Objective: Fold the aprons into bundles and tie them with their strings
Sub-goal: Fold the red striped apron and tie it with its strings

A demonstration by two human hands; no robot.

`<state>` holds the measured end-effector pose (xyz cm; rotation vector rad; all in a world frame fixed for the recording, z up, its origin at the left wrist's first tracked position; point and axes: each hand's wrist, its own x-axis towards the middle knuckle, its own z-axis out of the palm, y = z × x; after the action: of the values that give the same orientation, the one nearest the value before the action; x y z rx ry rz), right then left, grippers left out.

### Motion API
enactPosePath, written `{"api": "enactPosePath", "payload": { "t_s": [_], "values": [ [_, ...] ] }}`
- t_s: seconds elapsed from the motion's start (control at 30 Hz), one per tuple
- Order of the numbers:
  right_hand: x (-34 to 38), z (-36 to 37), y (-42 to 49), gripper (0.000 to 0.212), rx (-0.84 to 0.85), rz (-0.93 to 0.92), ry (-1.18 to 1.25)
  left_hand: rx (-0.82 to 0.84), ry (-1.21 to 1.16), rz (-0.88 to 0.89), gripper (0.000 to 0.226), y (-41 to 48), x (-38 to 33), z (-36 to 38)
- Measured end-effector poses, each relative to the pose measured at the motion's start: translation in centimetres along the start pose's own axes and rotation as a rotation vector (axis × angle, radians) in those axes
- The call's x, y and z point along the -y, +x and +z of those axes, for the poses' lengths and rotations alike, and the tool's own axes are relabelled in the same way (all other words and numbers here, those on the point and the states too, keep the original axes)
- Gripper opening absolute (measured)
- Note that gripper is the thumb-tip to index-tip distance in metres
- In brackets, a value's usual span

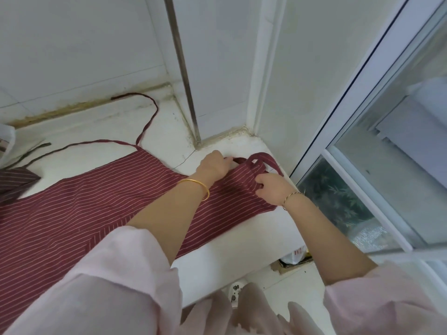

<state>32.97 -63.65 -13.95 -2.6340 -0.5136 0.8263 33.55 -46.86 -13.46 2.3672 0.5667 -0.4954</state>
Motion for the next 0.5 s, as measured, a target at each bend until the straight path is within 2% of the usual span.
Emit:
{"api": "enactPosePath", "payload": {
  "t_s": [0.03,0.1,0.17,0.27,0.37,0.43,0.5],
  "values": [
    [0.0,0.2,-0.2,0.031,-0.025,-0.029,0.005,-0.015,0.007,-0.007,0.024,0.5,0.1,0.0],
    [-0.2,0.4,-0.6,0.032,-0.047,-0.071,-0.001,-0.021,0.026,-0.002,0.015,1.2,-0.8,-0.2],
    [-0.3,0.6,-0.9,0.024,-0.029,-0.106,-0.015,-0.094,0.029,0.092,0.023,1.6,-2.2,-0.5],
    [-0.7,0.4,-1.0,0.012,-0.059,-0.127,-0.018,-0.211,-0.127,0.340,0.028,1.8,-6.0,-1.8],
    [-1.2,0.4,-1.0,0.017,-0.076,-0.069,0.029,-0.242,-0.277,0.568,0.030,1.3,-9.9,-3.2],
    [-1.6,0.7,-0.7,0.019,-0.083,-0.024,0.074,-0.211,-0.381,0.643,0.027,0.3,-12.0,-3.8],
    [-1.9,0.8,-0.6,0.019,-0.107,0.003,0.111,-0.164,-0.485,0.643,0.019,-0.4,-13.5,-4.2]
  ]
}}
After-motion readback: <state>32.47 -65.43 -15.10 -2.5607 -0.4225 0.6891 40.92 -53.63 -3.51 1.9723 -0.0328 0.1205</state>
